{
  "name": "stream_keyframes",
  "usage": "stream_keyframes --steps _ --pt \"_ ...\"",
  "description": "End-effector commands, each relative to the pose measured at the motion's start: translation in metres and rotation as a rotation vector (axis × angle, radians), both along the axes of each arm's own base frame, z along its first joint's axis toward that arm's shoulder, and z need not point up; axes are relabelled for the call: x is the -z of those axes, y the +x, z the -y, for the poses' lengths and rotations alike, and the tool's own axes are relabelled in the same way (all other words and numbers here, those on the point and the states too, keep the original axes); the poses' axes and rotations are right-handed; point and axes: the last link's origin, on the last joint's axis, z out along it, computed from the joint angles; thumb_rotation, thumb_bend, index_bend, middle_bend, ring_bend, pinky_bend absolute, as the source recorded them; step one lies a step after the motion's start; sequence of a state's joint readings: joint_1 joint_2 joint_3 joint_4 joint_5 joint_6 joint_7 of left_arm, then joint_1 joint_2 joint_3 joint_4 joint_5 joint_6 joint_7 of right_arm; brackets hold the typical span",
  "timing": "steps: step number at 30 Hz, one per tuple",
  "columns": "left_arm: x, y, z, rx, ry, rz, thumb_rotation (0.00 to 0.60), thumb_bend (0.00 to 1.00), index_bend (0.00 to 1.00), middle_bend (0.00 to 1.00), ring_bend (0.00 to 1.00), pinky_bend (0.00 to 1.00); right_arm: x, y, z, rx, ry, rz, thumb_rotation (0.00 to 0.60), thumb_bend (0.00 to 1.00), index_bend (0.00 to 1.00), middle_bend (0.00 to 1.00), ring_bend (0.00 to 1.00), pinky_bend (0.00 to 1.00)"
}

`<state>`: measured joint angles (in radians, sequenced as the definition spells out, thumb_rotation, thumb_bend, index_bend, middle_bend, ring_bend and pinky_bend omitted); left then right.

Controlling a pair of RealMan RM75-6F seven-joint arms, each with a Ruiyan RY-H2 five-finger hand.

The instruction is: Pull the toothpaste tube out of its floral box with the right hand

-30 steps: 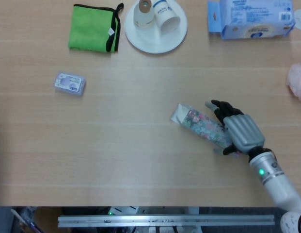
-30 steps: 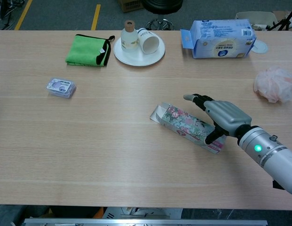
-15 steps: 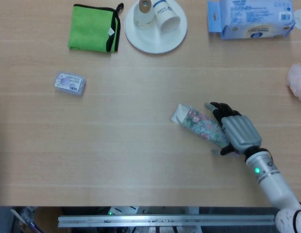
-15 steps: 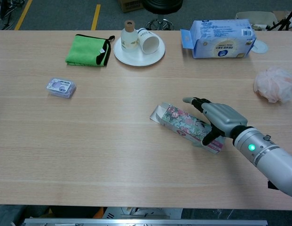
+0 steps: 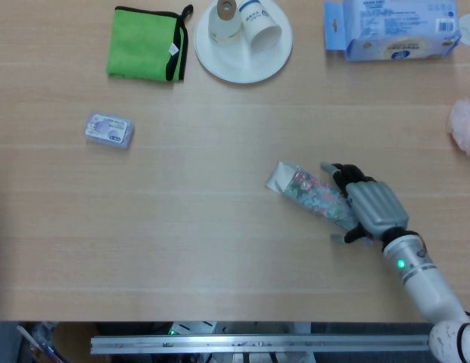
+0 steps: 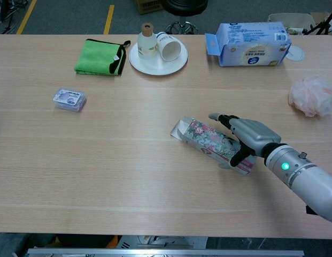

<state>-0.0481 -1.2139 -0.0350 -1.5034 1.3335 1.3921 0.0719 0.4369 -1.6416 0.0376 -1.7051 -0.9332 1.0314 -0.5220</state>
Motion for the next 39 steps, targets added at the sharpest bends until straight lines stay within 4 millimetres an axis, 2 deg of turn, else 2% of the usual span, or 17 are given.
stream_keyframes --steps 1,9,19,39 --pt "0.0 -0.0005 0.0004 -0.002 0.001 0.001 0.6 0.11 0.0 0.0 0.0 0.2 0.0001 -0.0003 0.0004 0.006 0.002 -0.006 0.6 0.0 0.02 0.11 0.07 0.25" --pt "-0.0001 -0.0015 0.0016 -0.006 0.005 0.003 0.6 0.11 0.0 0.0 0.0 0.2 0.0003 -0.0001 0.0015 0.012 0.006 -0.011 0.6 0.0 0.02 0.11 0.07 0.27" --pt "-0.0003 -0.0022 0.0024 -0.008 0.008 0.005 0.6 0.11 0.0 0.0 0.0 0.2 0.0005 0.0 0.0018 0.012 0.015 -0.009 0.6 0.0 0.09 0.16 0.11 0.3" --pt "-0.0002 -0.0035 0.0033 -0.013 0.009 0.007 0.6 0.11 0.0 0.0 0.0 0.2 0.0002 -0.0013 0.0029 0.002 0.004 -0.024 0.6 0.26 0.21 0.27 0.2 0.39"
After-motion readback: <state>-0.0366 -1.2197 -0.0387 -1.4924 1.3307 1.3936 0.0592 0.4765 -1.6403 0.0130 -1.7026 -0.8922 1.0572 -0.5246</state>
